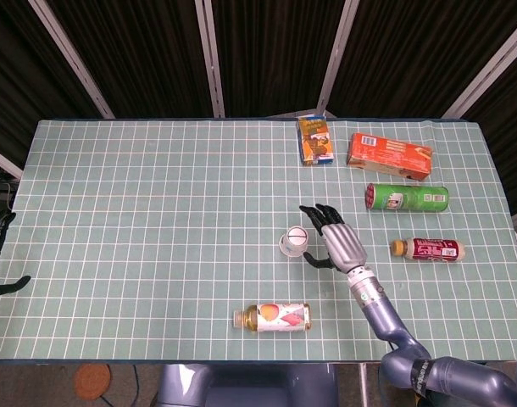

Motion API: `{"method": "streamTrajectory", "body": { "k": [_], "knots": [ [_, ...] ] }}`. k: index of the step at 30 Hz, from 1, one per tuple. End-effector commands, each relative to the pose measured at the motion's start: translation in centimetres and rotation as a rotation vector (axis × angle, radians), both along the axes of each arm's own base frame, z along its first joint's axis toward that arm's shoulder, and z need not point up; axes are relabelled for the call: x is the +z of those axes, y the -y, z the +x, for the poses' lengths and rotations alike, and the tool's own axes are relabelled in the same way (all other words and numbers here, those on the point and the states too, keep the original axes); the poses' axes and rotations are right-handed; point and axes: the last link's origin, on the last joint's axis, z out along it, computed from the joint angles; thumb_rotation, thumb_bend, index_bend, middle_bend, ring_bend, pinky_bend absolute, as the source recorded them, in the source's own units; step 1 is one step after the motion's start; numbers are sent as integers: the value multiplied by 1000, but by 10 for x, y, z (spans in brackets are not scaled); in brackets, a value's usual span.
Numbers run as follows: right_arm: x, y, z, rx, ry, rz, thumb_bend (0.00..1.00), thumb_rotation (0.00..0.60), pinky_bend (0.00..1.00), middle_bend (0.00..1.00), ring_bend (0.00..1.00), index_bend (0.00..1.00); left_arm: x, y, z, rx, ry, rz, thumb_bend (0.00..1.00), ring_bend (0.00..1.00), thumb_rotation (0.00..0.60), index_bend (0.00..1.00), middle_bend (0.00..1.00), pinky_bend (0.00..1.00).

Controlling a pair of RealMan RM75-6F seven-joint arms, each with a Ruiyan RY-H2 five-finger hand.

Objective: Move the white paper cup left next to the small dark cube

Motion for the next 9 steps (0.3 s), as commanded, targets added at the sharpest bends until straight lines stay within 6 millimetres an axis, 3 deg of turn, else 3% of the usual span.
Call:
{"method": "streamTrajectory", "body": {
  "k": [1,5,9],
  "knots": [
    [43,-9,-29,85,-123,-125,117,600,0,54,0,38,0,2,2,-22,-3,11,58,0,600,0,0,0],
    [73,-22,-53,83,-181,-171,1,600,0,2,0,10,0,4,4,-50,-10,28,60,0,600,0,0,0],
    [100,-38,-77,46,-257,-212,0,600,0,0,0,0,-1,8,3,-67,-32,46,58,0,600,0,0,0]
  ]
}}
